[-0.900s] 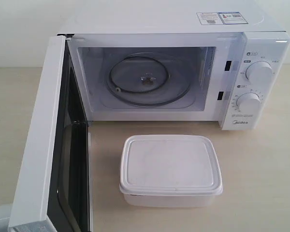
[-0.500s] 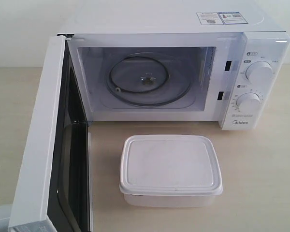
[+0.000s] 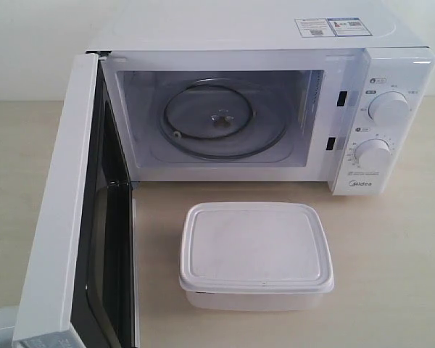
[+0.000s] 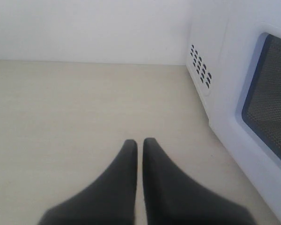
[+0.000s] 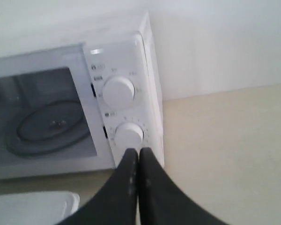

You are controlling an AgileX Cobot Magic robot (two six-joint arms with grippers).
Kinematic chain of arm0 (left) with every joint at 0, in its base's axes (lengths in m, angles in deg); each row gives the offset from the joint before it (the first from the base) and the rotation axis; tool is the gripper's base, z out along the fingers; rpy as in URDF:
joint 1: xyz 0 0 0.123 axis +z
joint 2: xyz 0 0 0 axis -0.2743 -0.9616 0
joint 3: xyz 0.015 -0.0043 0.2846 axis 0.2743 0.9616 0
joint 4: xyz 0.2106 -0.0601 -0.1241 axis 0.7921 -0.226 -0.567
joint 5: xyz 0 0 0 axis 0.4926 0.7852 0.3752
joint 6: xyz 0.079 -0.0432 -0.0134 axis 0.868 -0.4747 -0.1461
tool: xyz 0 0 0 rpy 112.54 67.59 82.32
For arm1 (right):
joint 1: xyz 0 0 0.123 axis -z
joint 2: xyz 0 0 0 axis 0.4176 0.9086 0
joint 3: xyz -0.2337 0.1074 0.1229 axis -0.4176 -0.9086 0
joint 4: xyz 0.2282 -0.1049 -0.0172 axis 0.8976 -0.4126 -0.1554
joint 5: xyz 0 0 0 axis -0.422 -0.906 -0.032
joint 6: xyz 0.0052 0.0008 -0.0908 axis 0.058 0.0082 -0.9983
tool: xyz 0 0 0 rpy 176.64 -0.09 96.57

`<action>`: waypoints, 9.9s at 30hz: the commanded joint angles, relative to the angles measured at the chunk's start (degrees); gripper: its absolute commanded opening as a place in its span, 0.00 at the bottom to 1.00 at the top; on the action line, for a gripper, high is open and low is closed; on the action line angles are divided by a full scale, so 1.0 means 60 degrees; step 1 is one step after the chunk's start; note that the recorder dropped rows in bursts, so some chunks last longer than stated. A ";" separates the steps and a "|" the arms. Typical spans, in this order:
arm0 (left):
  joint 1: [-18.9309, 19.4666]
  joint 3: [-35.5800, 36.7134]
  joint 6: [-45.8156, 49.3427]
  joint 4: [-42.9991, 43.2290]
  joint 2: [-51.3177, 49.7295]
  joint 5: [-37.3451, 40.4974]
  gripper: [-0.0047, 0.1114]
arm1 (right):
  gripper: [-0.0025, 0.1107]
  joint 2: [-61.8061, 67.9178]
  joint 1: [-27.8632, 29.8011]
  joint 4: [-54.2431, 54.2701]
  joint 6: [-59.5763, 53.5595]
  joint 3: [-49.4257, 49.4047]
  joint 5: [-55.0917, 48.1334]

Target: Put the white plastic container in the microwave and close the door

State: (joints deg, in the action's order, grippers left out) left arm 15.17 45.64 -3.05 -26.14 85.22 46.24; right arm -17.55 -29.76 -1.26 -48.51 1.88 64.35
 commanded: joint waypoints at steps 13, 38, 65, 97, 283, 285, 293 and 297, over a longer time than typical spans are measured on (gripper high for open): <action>0.0032 0.0030 -0.0032 -0.0045 0.0023 0.0003 0.08 | 0.02 -0.0036 -0.0020 0.0021 0.1108 0.2255 0.5322; 0.0032 0.0030 -0.0032 -0.0045 0.0023 -0.0018 0.08 | 0.02 0.2682 -0.0020 0.1122 -0.1651 0.6045 -0.4603; 0.0032 0.0030 -0.0032 -0.0045 0.0023 0.0003 0.08 | 0.03 0.4521 -0.0020 1.0244 -0.5605 0.1639 -0.5315; 0.0032 0.0030 -0.0032 -0.0045 0.0023 -0.0029 0.08 | 0.20 1.2923 -0.0020 1.5025 -1.0928 0.1616 -0.5930; 0.0032 0.0030 -0.0032 -0.0045 0.0023 0.0000 0.08 | 0.02 0.7457 -0.9404 1.4564 -0.3604 0.2158 0.8516; 0.0032 0.0030 -0.0032 -0.0045 0.0023 0.0000 0.08 | 0.02 0.8042 -1.0619 1.4564 -0.2896 0.2158 0.9856; 0.0032 0.0030 -0.0032 -0.0045 0.0023 0.0000 0.08 | 0.02 1.0187 -1.1914 1.3945 -0.0447 0.2158 1.1340; 0.0032 0.0030 -0.0032 -0.0045 0.0023 0.0000 0.08 | 0.02 1.0292 -1.1914 1.3724 0.0445 0.2158 1.1316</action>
State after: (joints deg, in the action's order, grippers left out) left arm 15.17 45.64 -3.05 -26.14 85.22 46.24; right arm 44.06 -101.22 82.71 -48.48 14.86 131.16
